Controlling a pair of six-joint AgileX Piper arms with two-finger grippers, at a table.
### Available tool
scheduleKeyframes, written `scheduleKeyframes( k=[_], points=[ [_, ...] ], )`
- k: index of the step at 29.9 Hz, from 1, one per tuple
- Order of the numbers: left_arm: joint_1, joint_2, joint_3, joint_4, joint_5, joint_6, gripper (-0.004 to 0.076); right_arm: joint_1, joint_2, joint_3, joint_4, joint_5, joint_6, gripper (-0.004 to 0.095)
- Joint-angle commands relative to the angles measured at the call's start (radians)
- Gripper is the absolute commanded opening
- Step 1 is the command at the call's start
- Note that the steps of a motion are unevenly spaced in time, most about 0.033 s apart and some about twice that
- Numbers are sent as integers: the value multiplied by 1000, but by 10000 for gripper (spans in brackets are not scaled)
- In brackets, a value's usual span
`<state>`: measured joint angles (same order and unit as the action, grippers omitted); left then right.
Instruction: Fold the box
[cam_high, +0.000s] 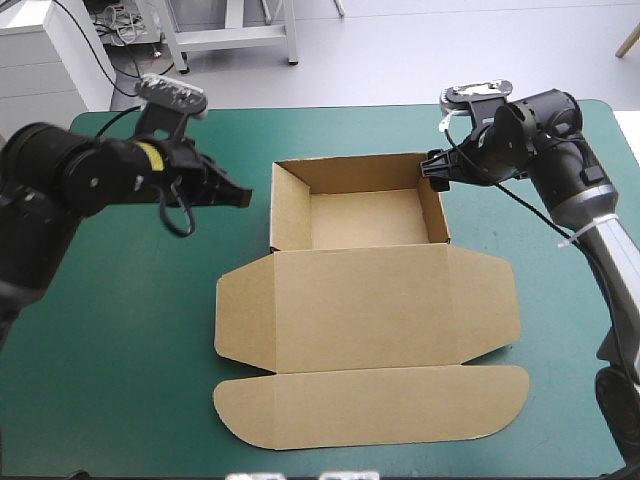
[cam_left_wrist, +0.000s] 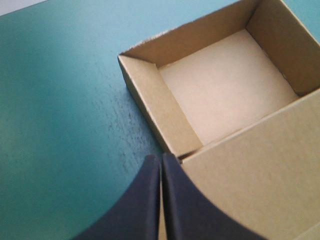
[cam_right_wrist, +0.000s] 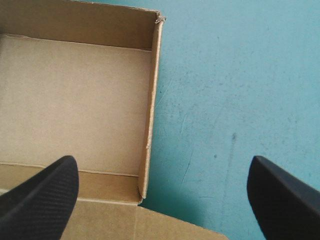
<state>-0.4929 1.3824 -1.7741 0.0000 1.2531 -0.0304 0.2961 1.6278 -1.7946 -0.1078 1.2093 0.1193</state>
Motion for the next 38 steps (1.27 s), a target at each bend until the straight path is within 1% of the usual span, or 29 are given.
scheduleKeyframes(
  k=[1, 5, 8, 14, 20, 23, 26, 29, 32, 36, 37, 38],
  points=[
    [-5, -162, 113, 0, 19, 1, -8, 0, -10, -23, -12, -63, -5, 831],
    [-5, -312, 284, 0, 11, -10, -8, 0, 57, -23, -7, -67, -5, 831],
    [-5, -415, 411, 0, -5, -17, -8, 0, 114, -23, 19, -69, -25, 831],
    [-5, -585, 614, 0, -15, -18, -8, 0, 232, -23, 28, -71, -29, 831],
    [-5, -709, 771, 0, -79, -24, -8, 0, 325, -23, 30, -76, -31, 831],
    [-5, -748, 815, 0, -89, -24, -8, 0, 343, -23, 37, -72, -33, 825],
    [-5, -767, 830, 0, -83, -24, -8, 0, 344, -23, 38, -74, -33, 737],
    [-5, -779, 830, 0, -80, -24, -8, 0, 342, -25, 38, -74, -29, 592],
    [-5, -783, 830, 0, -80, -24, -8, 0, 342, -25, 38, -75, -27, 400],
    [-5, -783, 830, 0, -79, -24, -8, 0, 342, -25, 38, -75, -18, 44],
    [-5, -783, 830, 0, -79, -24, -8, 0, 342, -25, 38, -75, -17, -22],
    [-5, -783, 830, 0, -79, -24, -8, 0, 342, -25, 38, -75, -14, -12]
  ],
)
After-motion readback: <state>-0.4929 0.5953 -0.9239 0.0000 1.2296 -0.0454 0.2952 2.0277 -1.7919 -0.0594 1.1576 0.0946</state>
